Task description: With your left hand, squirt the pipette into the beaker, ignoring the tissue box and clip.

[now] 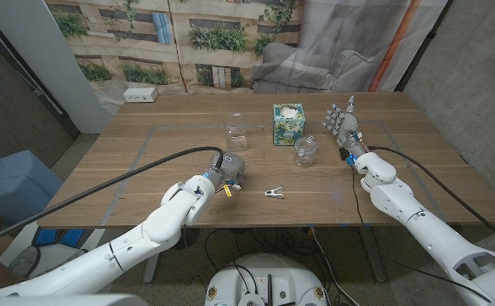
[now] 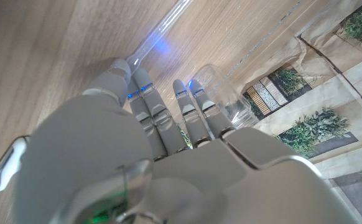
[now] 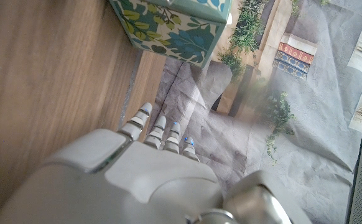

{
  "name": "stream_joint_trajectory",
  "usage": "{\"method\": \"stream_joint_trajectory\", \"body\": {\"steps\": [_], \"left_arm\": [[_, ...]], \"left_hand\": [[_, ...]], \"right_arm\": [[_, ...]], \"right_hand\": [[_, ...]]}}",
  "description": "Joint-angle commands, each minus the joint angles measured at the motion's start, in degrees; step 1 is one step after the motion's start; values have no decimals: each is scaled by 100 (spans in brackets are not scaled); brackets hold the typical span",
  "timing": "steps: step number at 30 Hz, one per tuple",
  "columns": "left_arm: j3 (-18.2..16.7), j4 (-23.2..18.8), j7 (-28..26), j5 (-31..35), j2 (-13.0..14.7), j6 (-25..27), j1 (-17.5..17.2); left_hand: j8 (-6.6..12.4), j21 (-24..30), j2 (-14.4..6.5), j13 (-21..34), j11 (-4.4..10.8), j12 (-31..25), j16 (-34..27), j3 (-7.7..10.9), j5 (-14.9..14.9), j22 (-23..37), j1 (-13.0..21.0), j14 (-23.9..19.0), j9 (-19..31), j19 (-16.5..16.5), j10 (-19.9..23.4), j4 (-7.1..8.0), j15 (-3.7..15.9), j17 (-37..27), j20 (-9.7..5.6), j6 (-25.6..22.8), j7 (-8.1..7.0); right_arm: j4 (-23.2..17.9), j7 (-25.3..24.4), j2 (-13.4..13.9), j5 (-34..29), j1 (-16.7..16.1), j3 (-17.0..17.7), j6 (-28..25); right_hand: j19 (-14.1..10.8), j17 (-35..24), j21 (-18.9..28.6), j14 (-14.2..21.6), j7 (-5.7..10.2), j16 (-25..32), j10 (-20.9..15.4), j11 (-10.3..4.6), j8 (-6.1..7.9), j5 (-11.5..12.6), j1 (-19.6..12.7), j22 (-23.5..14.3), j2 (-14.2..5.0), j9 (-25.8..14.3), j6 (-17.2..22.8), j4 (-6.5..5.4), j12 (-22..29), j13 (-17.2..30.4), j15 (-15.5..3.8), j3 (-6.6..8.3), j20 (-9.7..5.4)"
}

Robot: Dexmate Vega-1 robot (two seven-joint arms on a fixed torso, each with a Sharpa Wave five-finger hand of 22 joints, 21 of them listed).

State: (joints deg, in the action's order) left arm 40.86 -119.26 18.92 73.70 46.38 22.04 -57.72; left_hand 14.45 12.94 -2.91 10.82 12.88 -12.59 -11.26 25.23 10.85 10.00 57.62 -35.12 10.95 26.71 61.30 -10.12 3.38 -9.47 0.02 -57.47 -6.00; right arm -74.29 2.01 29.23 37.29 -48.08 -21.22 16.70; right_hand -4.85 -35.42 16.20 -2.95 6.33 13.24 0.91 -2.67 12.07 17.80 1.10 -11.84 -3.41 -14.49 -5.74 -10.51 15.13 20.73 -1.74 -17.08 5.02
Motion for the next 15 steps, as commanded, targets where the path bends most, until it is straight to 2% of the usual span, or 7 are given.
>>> {"method": "stream_joint_trajectory", "body": {"steps": [1,15], "left_arm": [[-138,-121,-112,-124,117,-63,-6],[-333,-374,-129,-199,220,-93,-47]], "left_hand": [[13,-5,-22,8,6,-26,-15,-46,-12,24,71,-63,21,36,89,5,749,-25,-54,-83,17],[-7,-23,-37,13,8,-7,-19,-81,-13,26,85,-121,27,15,109,14,767,-30,-72,-76,-17]], "right_arm": [[-2,1,3,3,-1,3,1],[-5,-2,4,2,-3,3,-1]], "right_hand": [[-25,-26,34,-35,50,33,32,-8,38,29,-1,-31,-334,-10,12,5,9,18,-482,-44,-7],[-22,-27,33,-33,49,34,21,-27,39,29,0,-31,-335,-10,13,5,12,16,-483,-44,-4]]}}
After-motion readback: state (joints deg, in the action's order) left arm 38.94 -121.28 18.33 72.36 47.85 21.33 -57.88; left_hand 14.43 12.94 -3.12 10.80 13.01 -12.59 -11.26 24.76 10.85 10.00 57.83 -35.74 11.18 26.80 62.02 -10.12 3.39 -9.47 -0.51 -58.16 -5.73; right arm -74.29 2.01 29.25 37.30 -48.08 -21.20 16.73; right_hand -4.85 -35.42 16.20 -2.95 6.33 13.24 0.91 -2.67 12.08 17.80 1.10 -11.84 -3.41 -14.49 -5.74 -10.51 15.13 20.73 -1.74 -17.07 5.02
